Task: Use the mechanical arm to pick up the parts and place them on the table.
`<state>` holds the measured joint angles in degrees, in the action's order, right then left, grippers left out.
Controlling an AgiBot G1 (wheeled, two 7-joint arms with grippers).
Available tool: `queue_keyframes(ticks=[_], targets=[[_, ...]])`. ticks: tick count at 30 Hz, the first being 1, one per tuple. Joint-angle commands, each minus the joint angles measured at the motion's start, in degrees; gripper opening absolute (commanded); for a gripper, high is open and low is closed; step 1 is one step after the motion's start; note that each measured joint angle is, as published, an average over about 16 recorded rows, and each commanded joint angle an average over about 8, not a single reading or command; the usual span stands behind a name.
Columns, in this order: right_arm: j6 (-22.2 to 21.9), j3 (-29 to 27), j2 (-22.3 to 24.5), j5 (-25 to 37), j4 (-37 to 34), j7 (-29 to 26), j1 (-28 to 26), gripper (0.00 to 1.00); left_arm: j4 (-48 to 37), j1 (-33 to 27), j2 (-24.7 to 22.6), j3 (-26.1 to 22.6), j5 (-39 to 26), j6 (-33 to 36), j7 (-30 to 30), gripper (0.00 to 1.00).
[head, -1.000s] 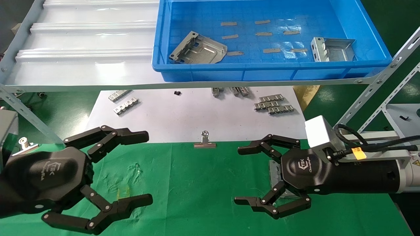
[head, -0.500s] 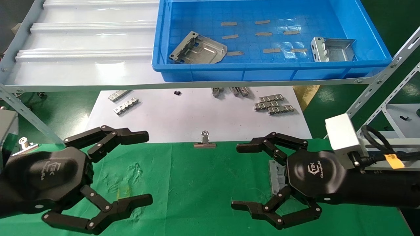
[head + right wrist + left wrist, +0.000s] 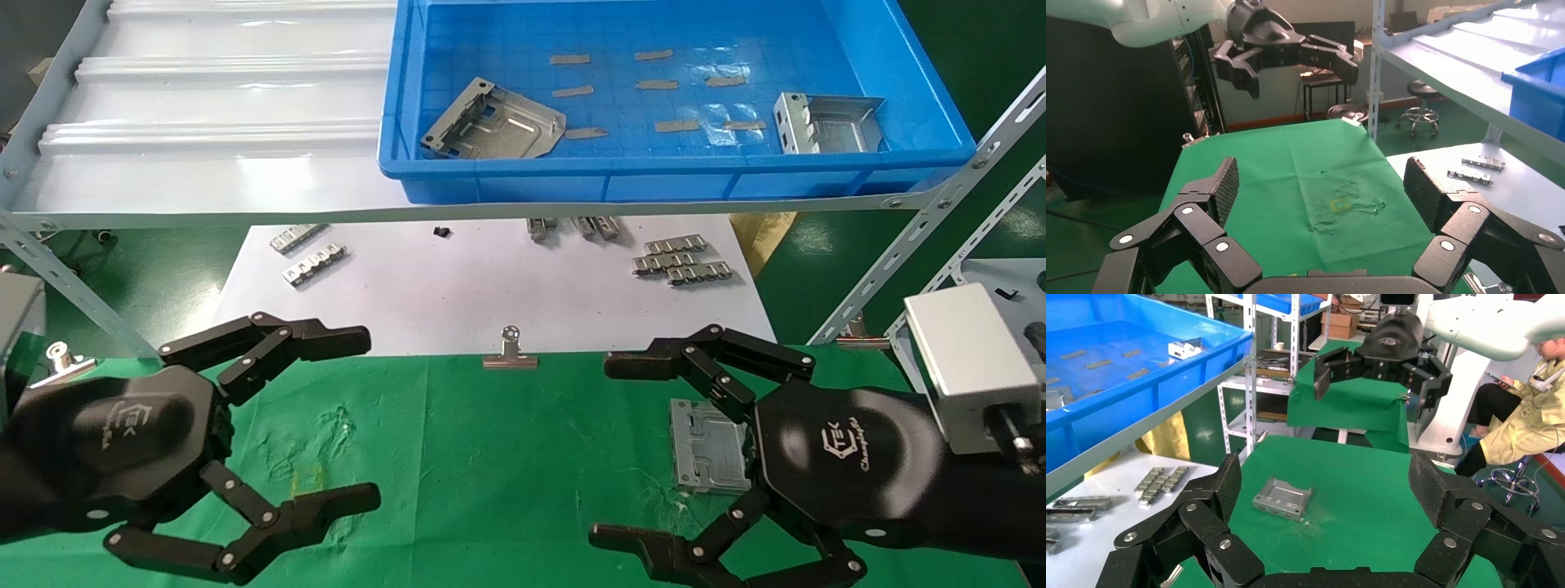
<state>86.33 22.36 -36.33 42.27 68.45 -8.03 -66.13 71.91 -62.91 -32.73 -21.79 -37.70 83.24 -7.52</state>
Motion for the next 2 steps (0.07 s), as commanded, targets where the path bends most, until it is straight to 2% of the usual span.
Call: queue_keyframes(ticks=[1, 2], targets=[[-0.35, -3.52, 0.73, -0.23, 2.85, -1.52, 2.54, 1.0, 0.0, 0.0, 0.0, 0.0, 0.0, 0.0, 0.0, 1.0], [-0.41, -4.04, 0.83, -0.26, 3.27, -1.74, 2.91, 1.0, 0.0, 0.0, 0.0, 0.0, 0.0, 0.0, 0.0, 1.0]])
